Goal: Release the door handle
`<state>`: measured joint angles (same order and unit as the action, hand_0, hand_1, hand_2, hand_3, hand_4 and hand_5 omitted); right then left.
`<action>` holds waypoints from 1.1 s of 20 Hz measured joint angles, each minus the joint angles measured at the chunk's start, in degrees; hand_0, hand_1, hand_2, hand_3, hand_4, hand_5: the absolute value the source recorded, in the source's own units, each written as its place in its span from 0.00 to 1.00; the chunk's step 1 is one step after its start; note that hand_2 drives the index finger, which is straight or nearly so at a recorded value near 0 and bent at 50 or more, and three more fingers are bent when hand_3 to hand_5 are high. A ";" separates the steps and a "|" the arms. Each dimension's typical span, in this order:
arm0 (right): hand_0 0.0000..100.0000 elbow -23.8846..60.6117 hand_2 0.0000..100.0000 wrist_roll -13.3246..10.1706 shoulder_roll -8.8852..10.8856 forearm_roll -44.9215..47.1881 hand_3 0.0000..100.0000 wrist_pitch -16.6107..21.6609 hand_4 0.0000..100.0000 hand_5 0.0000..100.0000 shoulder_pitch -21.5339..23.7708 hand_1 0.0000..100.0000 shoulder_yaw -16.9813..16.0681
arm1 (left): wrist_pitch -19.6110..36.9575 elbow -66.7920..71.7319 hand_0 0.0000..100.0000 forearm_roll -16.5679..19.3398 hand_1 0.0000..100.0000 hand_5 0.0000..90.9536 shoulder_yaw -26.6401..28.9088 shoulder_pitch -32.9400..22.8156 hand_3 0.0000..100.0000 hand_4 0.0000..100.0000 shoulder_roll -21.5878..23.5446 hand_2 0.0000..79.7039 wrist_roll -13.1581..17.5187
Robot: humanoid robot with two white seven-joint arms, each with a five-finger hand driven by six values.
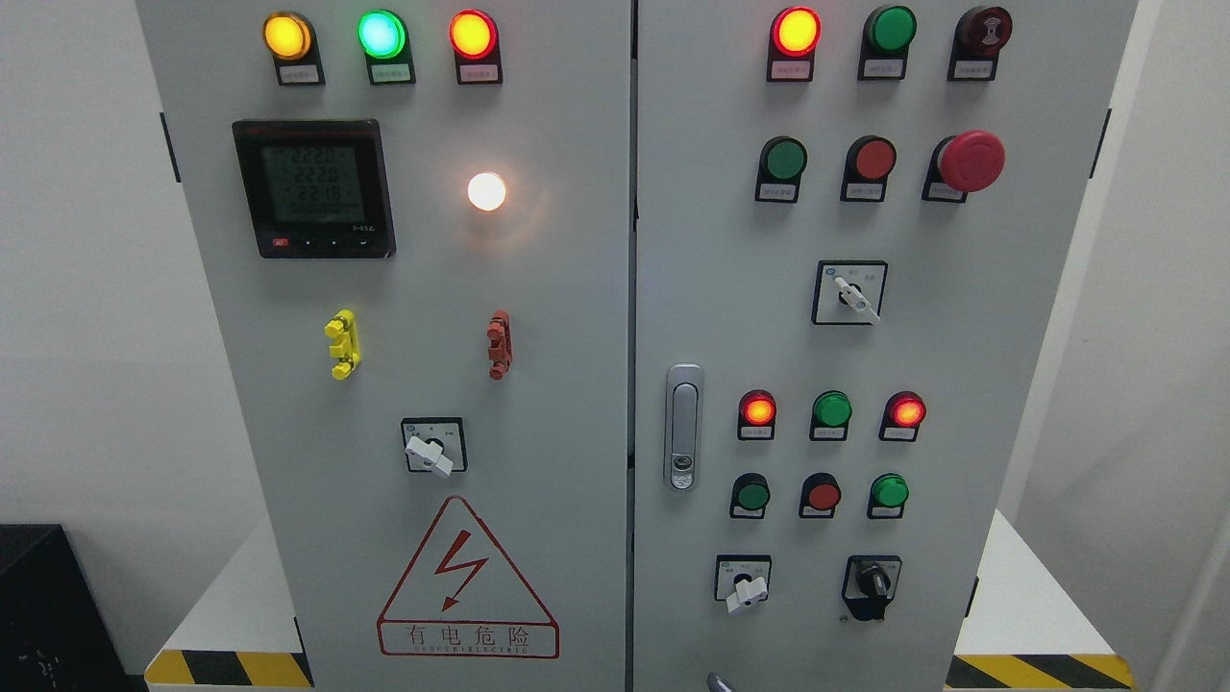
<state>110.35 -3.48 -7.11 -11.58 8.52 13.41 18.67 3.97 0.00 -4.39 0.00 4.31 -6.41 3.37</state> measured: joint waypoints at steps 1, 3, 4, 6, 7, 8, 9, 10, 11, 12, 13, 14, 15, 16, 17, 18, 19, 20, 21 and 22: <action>0.32 0.05 0.01 0.01 0.00 -0.07 0.11 -0.05 0.07 0.00 -0.09 0.18 0.07 | 0.00 0.00 0.00 0.00 0.00 0.00 0.00 0.00 0.09 0.01 0.00 0.03 0.00; 0.32 0.17 0.01 0.01 0.00 -0.15 0.11 -0.24 0.06 0.00 -0.22 0.18 0.11 | 0.00 0.00 0.00 0.00 0.00 0.00 0.00 0.00 0.09 0.01 0.00 0.03 0.00; 0.32 0.24 0.01 -0.02 -0.01 -0.18 0.11 -0.24 0.06 0.00 -0.27 0.18 0.12 | 0.00 0.00 0.00 0.00 0.00 0.00 0.00 0.00 0.09 0.01 0.00 0.03 0.00; 0.32 0.33 0.01 -0.12 -0.01 -0.23 0.11 -0.25 0.07 0.00 -0.35 0.18 0.14 | 0.00 0.00 0.00 0.00 0.00 0.00 0.00 0.00 0.09 0.01 0.00 0.03 0.00; 0.32 0.37 0.01 -0.13 -0.01 -0.26 0.11 -0.25 0.07 0.00 -0.44 0.18 0.12 | 0.00 0.00 0.00 0.00 0.00 0.00 0.00 0.00 0.09 0.01 0.00 0.03 0.00; 0.32 0.43 0.01 -0.15 -0.01 -0.28 0.11 -0.28 0.07 0.00 -0.52 0.18 0.06 | 0.00 0.00 0.00 0.00 0.00 0.00 0.00 0.00 0.09 0.01 0.00 0.03 0.00; 0.32 0.48 0.01 -0.15 -0.01 -0.30 0.11 -0.30 0.07 0.00 -0.60 0.19 -0.06 | 0.00 0.00 0.00 0.00 0.00 0.00 0.00 0.00 0.09 0.01 0.00 0.03 0.00; 0.32 0.52 0.01 -0.16 -0.01 -0.31 0.11 -0.35 0.07 0.00 -0.70 0.19 -0.17 | 0.00 0.00 0.00 0.00 0.00 0.00 0.00 0.00 0.09 0.01 0.00 0.03 0.00; 0.32 0.57 0.01 -0.17 -0.01 -0.32 0.11 -0.39 0.07 0.00 -0.75 0.19 -0.27 | 0.00 0.00 0.00 0.00 0.00 0.00 0.00 0.00 0.09 0.01 0.00 0.03 0.00; 0.32 0.59 0.01 -0.18 -0.01 -0.33 0.11 -0.43 0.07 0.00 -0.78 0.19 -0.38 | 0.00 0.00 0.00 0.00 0.00 0.00 0.00 0.00 0.09 0.01 0.00 0.03 0.00; 0.32 0.63 0.01 -0.18 -0.01 -0.32 0.11 -0.45 0.07 0.00 -0.78 0.19 -0.49 | 0.00 0.00 0.00 0.00 0.00 0.00 0.00 0.00 0.09 0.01 0.00 0.03 0.00; 0.32 0.67 0.01 -0.18 -0.01 -0.32 0.11 -0.46 0.08 0.00 -0.79 0.19 -0.59 | 0.00 0.00 0.00 0.00 0.00 0.00 0.00 0.00 0.09 0.01 0.00 0.03 0.00; 0.32 0.69 0.01 -0.18 -0.01 -0.32 0.11 -0.45 0.08 0.00 -0.80 0.19 -0.71 | 0.00 0.00 0.00 0.00 0.00 0.00 0.00 0.00 0.09 0.01 0.00 0.03 0.00; 0.32 0.72 0.01 -0.18 -0.01 -0.32 0.11 -0.45 0.08 0.00 -0.80 0.19 -0.83 | 0.00 0.00 0.00 0.00 0.00 0.00 0.00 0.00 0.09 0.01 0.00 0.03 0.00; 0.32 0.74 0.01 -0.18 -0.01 -0.31 0.11 -0.41 0.08 0.00 -0.79 0.19 -0.98 | 0.00 0.00 0.00 0.00 0.00 0.00 0.00 0.00 0.09 0.01 0.00 0.03 0.00; 0.32 0.75 0.01 -0.18 -0.01 -0.31 0.11 -0.35 0.08 0.00 -0.79 0.19 -1.11 | 0.00 0.00 0.00 0.00 0.00 0.00 0.00 0.00 0.09 0.01 0.00 0.03 0.00; 0.32 0.75 0.01 -0.19 -0.01 -0.30 0.11 -0.31 0.08 0.00 -0.77 0.19 -1.23 | 0.00 0.00 0.00 0.00 0.00 0.00 0.00 0.00 0.09 0.01 0.00 0.03 0.00; 0.32 0.75 0.01 -0.19 -0.01 -0.30 0.11 -0.29 0.08 0.00 -0.74 0.19 -1.35 | 0.00 0.00 0.00 0.00 0.00 0.00 0.00 0.00 0.09 0.01 0.00 0.03 0.00; 0.32 0.76 0.01 -0.19 -0.01 -0.30 0.11 -0.25 0.08 0.00 -0.72 0.19 -1.45 | 0.00 0.00 0.00 0.00 0.00 0.00 0.00 0.00 0.09 0.01 0.00 0.03 0.00; 0.32 0.77 0.01 -0.18 -0.01 -0.30 0.11 -0.20 0.08 0.00 -0.70 0.19 -1.53 | 0.00 0.00 0.00 0.00 0.00 0.00 0.00 0.00 0.09 0.01 0.00 0.03 0.00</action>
<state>111.12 -3.66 -7.12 -11.88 8.32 12.72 17.14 3.97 0.00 -4.40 0.00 4.31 -6.42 3.37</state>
